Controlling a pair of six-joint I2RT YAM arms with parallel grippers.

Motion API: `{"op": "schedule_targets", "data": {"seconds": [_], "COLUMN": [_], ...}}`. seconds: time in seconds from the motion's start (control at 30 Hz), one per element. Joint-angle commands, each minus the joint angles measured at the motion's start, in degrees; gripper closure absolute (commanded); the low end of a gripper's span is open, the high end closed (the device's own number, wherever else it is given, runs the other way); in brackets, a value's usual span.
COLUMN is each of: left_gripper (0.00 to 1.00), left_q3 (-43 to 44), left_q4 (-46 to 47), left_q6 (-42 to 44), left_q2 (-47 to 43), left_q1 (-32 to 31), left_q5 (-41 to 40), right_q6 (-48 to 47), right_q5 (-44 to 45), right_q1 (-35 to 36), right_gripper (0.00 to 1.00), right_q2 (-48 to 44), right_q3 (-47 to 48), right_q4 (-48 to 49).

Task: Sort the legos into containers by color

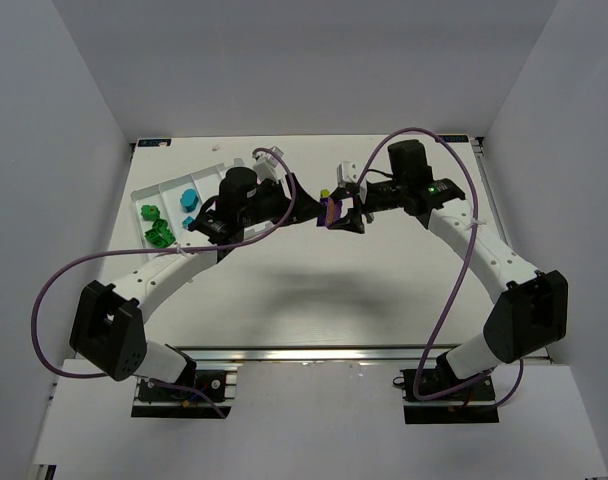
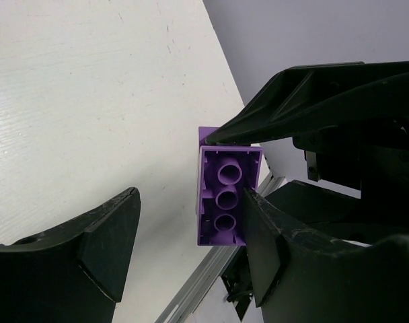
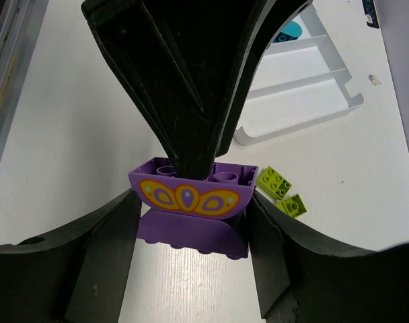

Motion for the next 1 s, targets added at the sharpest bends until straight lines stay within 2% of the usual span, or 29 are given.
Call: {"op": "schedule_targets", "data": {"seconds": [0.0, 0.47, 0.6, 0.73, 0.8, 0.97], "left_gripper": [0.29, 0.28, 0.29, 0.27, 0.27, 0.26], "left_q3": [0.5, -3.1, -3.9, -6.2, -7.6, -9.4], "left_q4": [2.2, 8.5, 7.2, 7.4, 9.2, 13.6], "left_q6": [0.5, -2.0, -1.8, -2.3, -3.1, -4.3], "left_q2": [-0.9, -4.0, -5.8, -9.5, -10.8, -11.5], "left_q1": [-1.3, -1.5, -1.5, -1.5, -1.5, -1.5], "left_q5": [3.5, 4.5, -0.3, -7.3, -7.9, -6.2], "right_q6": [-1.6, -0.8, 3.8, 11.1, 13.1, 15.7], "right_q5": [0.3, 0.5, 1.3, 3.8, 4.9, 5.2], "right_q1": [1.2, 2.2, 2.1, 2.1, 2.0, 2.0], "right_gripper": [1.0, 1.0, 1.0, 1.0, 1.0, 1.0], "right_q2": [-0.8, -0.9, -2.3, -4.6, -5.0, -4.2], "right_q3": [2.5, 1.6, 0.4, -3.5, -4.7, -4.2], "right_q4": [-0.2, 1.4, 5.1, 14.3, 17.3, 17.1]}}
